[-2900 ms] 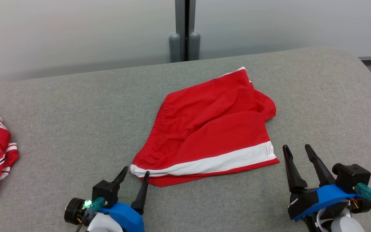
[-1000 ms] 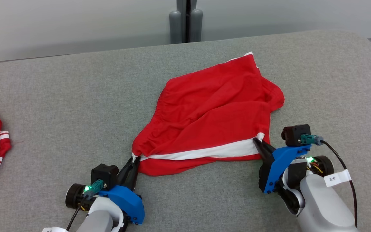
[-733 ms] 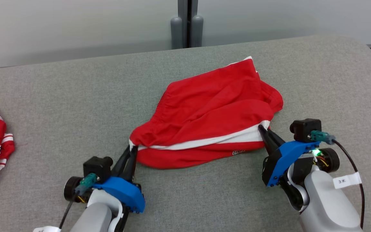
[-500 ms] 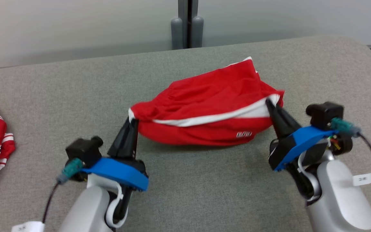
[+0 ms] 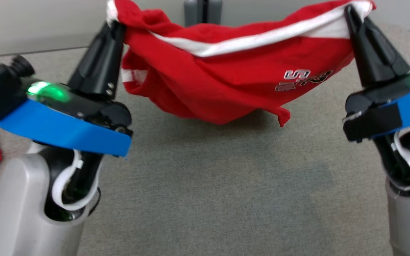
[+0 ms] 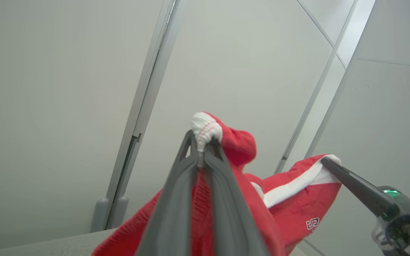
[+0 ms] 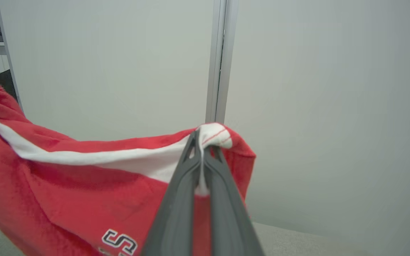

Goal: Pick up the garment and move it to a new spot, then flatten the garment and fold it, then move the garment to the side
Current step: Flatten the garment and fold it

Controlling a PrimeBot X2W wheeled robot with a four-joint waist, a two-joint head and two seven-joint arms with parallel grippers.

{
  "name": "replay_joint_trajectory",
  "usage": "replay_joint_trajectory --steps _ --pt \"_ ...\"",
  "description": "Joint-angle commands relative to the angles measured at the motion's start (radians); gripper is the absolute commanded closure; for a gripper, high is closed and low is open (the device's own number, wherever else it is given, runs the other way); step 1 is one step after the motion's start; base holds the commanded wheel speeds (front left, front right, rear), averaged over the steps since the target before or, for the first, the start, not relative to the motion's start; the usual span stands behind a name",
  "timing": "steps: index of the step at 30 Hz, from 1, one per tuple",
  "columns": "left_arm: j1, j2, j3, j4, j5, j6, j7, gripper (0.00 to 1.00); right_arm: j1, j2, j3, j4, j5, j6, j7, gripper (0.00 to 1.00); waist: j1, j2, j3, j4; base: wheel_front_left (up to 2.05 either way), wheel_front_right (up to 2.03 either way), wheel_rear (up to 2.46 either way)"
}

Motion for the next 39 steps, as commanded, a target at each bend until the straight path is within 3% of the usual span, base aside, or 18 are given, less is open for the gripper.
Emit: replay_joint_trajectory --steps 1,7,14,18,22,30,34,39 --pt "-0.024 0.013 0.016 -0.008 -0.004 0.017 0.025 1.0 -0.049 -0.012 0.001 -0.001 0.007 0.0 0.015 1.0 0.0 0.0 0.02 -0.004 0.0 0.0 0.0" --pt "-0.188 0.047 0.052 0.088 0.025 0.058 0.085 1.0 -0.26 -0.06 0.05 0.161 0.056 0.0 0.011 1.0 0.0 0.0 0.143 -0.007 0.0 0.0 0.0" --pt "-0.492 0.048 0.075 0.345 0.127 0.071 -0.006 1.0 -0.585 -0.085 0.092 0.489 -0.012 0.0 -0.198 1.0 0.0 0.0 0.251 -0.015 0.0 0.0 0.0" --pt "-0.632 0.032 0.068 0.466 0.175 0.056 -0.102 1.0 -0.733 -0.074 0.084 0.612 -0.079 0.0 -0.361 1.0 0.0 0.0 0.26 -0.019 0.0 0.0 0.0" --pt "-0.708 0.027 0.054 0.562 0.177 -0.014 -0.189 1.0 -0.817 -0.078 0.091 0.694 -0.154 0.0 -0.498 1.0 0.0 0.0 0.261 -0.025 0.0 0.0 0.0" --pt "-0.57 0.066 0.037 0.668 0.176 -0.07 -0.357 1.0 -0.682 -0.102 0.16 0.826 -0.15 -0.001 -0.552 1.0 0.0 0.0 0.264 -0.045 0.0 0.0 0.0" --pt "-0.395 0.045 -0.003 0.683 0.163 -0.079 -0.404 1.0 -0.517 -0.12 0.181 0.871 -0.082 -0.001 -0.519 1.0 0.0 0.0 0.251 -0.034 0.0 0.0 0.0" --pt "-0.136 0.017 -0.058 0.677 0.14 -0.087 -0.424 1.0 -0.273 -0.154 0.203 0.837 0.058 -0.001 -0.443 1.0 0.0 0.0 0.2 -0.011 0.0 0.0 0.0"
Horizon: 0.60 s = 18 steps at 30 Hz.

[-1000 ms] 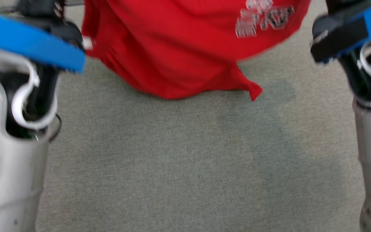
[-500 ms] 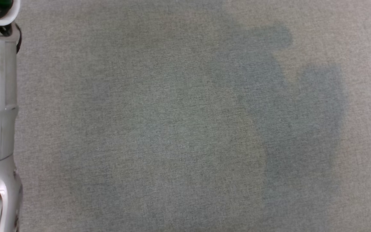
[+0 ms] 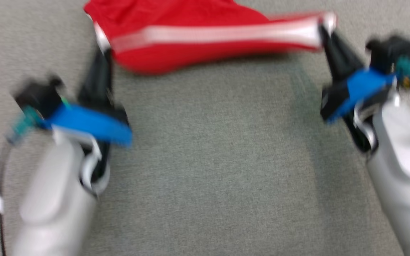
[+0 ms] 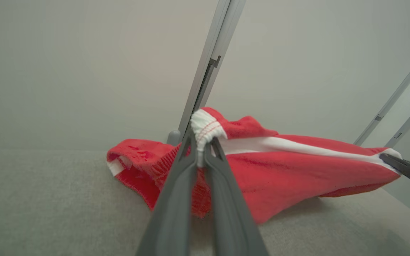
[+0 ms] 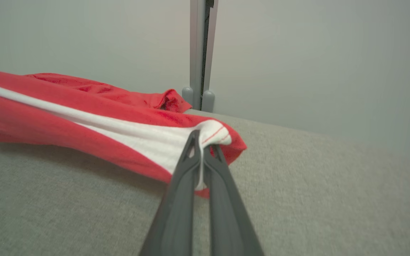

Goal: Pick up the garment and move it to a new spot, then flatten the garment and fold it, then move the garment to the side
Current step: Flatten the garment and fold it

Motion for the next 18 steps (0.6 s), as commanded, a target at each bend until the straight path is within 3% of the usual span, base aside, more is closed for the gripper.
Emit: replay_joint_trajectory --steps 1,6,11,12,18 --pt "0.096 0.006 -0.014 -0.006 -0.02 -0.002 -0.01 1.0 0.102 -0.031 -0.01 -0.037 0.064 -0.002 0.039 1.0 0.0002 0.0 -0.029 0.006 0.0 0.0 0.0" --pt "0.301 0.022 -0.117 -0.087 -0.109 -0.004 0.118 1.0 0.368 -0.015 -0.068 -0.214 0.244 -0.002 0.142 1.0 0.0002 0.0 -0.103 0.039 0.0 0.0 0.0" --pt "0.442 0.076 -0.14 -0.206 -0.155 0.017 0.224 1.0 0.585 -0.002 -0.121 -0.394 0.275 -0.001 0.285 1.0 0.0002 0.0 -0.165 0.053 0.0 0.0 0.0" --pt "0.508 0.107 -0.149 -0.281 -0.175 0.037 0.282 1.0 0.688 -0.001 -0.151 -0.492 0.271 -0.001 0.384 1.0 0.0002 0.0 -0.19 0.054 0.0 0.0 0.0" --pt "0.696 0.202 -0.146 -0.544 -0.252 0.124 0.444 1.0 0.949 0.037 -0.264 -0.809 0.237 -0.001 0.673 1.0 0.0002 0.0 -0.243 0.055 0.0 0.0 0.0"
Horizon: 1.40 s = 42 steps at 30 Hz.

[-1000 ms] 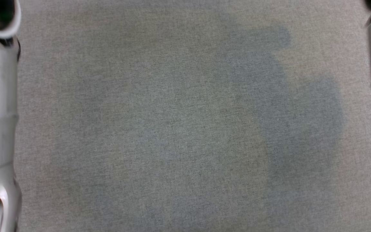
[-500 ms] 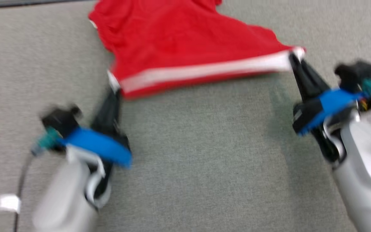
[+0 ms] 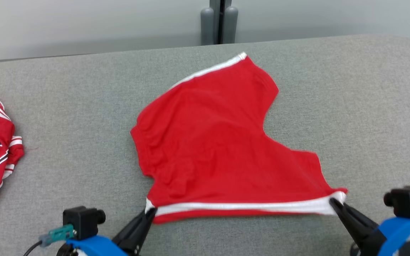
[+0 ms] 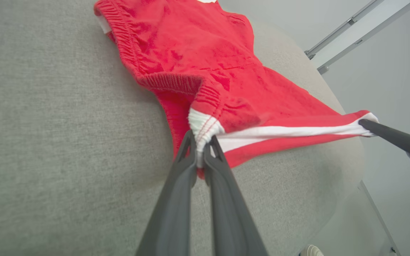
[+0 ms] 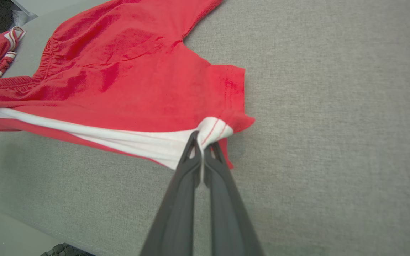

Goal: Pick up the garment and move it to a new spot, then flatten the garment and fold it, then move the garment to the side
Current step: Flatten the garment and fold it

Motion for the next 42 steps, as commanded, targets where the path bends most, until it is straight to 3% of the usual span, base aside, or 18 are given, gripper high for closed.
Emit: replay_joint_trajectory --steps 1,6,10,14,23,32,42 --pt "0.034 0.023 0.006 -0.049 -0.012 0.022 0.025 1.0 0.046 0.016 -0.029 -0.055 -0.007 0.0 0.047 1.0 0.0003 -0.0001 -0.009 -0.005 0.0 0.0 0.0" --pt "0.128 0.077 0.024 -0.238 -0.037 0.096 0.089 1.0 0.146 0.075 -0.139 -0.271 -0.065 0.0 0.195 1.0 0.0003 -0.0001 -0.011 -0.002 0.0 0.0 0.0" --pt "0.135 0.05 0.029 -0.292 -0.061 0.126 0.095 1.0 0.092 0.074 -0.151 -0.334 -0.098 0.0 0.223 1.0 0.0003 -0.0001 0.001 0.01 0.0 0.0 0.0" --pt "0.079 0.005 0.033 -0.27 -0.071 0.137 0.081 1.0 -0.025 0.031 -0.117 -0.305 -0.103 0.0 0.219 1.0 0.0003 -0.0001 0.021 0.03 0.0 0.0 0.0" --pt "-0.136 -0.119 0.054 -0.088 -0.072 0.124 0.027 1.0 -0.45 -0.1 0.035 -0.009 -0.068 0.0 0.146 1.0 0.0003 -0.0001 0.122 0.107 0.0 0.0 0.0" --pt "-0.378 -0.226 0.076 0.204 -0.066 0.055 -0.068 1.0 -0.803 -0.127 0.144 0.343 -0.065 0.0 0.059 1.0 0.0003 -0.0001 0.222 0.177 0.0 0.0 0.0" --pt "-0.518 -0.297 0.044 0.361 -0.045 0.011 -0.107 1.0 -0.989 -0.116 0.206 0.604 -0.094 0.0 -0.036 1.0 0.0003 -0.0001 0.286 0.215 0.0 0.0 0.0"
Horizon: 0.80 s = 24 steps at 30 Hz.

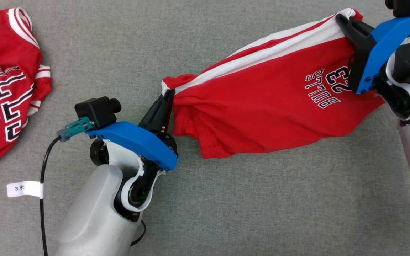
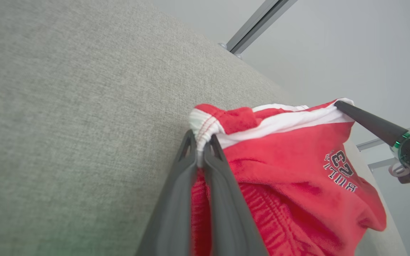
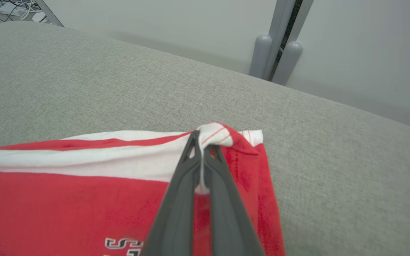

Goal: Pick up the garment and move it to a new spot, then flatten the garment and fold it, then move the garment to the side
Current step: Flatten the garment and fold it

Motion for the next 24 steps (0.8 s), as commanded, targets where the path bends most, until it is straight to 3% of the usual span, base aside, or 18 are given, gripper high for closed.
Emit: replay_joint_trajectory --steps 1,2,3,4,12,24 --pt "-0.024 -0.006 -0.004 0.016 0.006 -0.01 -0.01 1.0 -0.026 0.004 0.009 0.03 -0.01 0.0 -0.019 1.0 -0.0002 0.0 0.01 0.01 0.0 0.0 0.0" --pt "-0.03 -0.01 -0.008 0.023 0.005 -0.014 -0.014 0.78 -0.034 0.004 0.019 0.043 -0.008 0.0 -0.033 0.2 -0.0002 0.0 0.012 0.011 0.0 0.0 0.0" --pt "-0.035 -0.014 -0.012 0.027 0.001 -0.023 -0.015 0.36 -0.045 0.003 0.025 0.056 -0.006 0.0 -0.051 0.0 -0.0002 0.0 0.013 0.012 0.0 0.0 0.0" --pt "-0.036 -0.018 -0.014 0.033 -0.001 -0.027 -0.017 0.0 -0.051 0.0 0.035 0.068 -0.004 0.0 -0.069 0.0 -0.0002 0.0 0.013 0.013 0.0 0.0 0.0" --pt "-0.005 -0.021 -0.009 0.053 -0.008 -0.04 -0.052 0.0 -0.07 -0.02 0.079 0.131 0.054 0.0 -0.181 0.0 -0.0002 0.0 -0.018 0.014 0.0 0.0 0.0" --pt "0.115 0.024 0.002 0.076 0.026 -0.049 -0.165 0.0 0.066 -0.064 0.056 0.15 0.145 0.0 -0.186 0.0 -0.0002 0.0 -0.124 0.007 0.0 0.0 0.0"
